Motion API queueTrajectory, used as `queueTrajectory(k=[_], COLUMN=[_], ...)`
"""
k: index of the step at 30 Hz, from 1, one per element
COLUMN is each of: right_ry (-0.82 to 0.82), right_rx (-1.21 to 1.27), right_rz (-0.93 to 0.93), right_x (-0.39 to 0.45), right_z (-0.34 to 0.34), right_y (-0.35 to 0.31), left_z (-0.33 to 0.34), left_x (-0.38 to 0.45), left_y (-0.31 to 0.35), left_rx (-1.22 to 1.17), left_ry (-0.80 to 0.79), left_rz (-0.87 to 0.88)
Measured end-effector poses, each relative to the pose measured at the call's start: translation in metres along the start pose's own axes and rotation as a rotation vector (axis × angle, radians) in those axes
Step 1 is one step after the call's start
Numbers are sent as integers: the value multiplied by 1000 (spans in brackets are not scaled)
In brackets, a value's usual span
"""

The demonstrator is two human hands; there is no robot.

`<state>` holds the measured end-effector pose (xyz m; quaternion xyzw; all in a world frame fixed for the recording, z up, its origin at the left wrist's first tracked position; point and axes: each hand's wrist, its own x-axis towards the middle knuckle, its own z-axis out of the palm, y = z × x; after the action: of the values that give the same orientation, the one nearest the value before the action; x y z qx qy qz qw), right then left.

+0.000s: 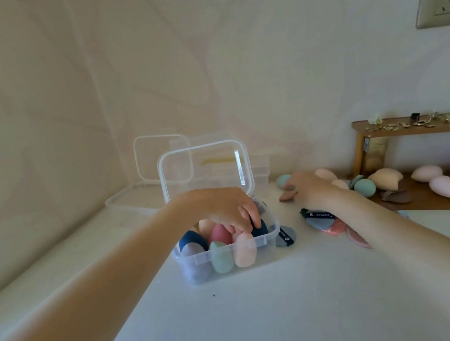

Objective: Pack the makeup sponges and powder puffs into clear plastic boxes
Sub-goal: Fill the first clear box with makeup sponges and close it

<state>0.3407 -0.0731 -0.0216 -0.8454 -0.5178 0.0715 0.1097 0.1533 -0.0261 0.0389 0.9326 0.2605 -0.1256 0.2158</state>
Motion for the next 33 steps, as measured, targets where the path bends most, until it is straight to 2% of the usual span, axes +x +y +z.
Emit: queueTrajectory(k=[5,9,12,15,18,22,24,26,27,30,33], right_ry=[-18,-31,75,253,395,457,386,139,-18,-345,-416], right_rx=[-116,-223,-223,-99,94,370,645,945,1013,859,638], right_rz=[28,144,147,79,2,22,37,-19,-54,-165,-227], right_x=[44,59,59,51,37,13,0,-16,-24,-41,-49], right_z=[19,31,31,20,5,-18,-27,-36,-39,-45,-46], right_y=[-3,-4,-3,-2,-4,-14,-23,-32,-36,-44,-55], left_z=[-3,5,10,8,11,15,15,16,18,24,29], left_x=[16,43,48,32,21,14,11,7,6,-1,-6], left_y=[-29,-35,-34,-37,-36,-33,-32,-31,-31,-28,-28], left_rx=[-99,-52,-67,-144,-127,-76,-45,-23,-15,14,59], left_ry=[33,-44,-47,-44,-3,65,93,104,107,101,116], left_rz=[14,-78,-81,49,84,97,86,77,73,59,74])
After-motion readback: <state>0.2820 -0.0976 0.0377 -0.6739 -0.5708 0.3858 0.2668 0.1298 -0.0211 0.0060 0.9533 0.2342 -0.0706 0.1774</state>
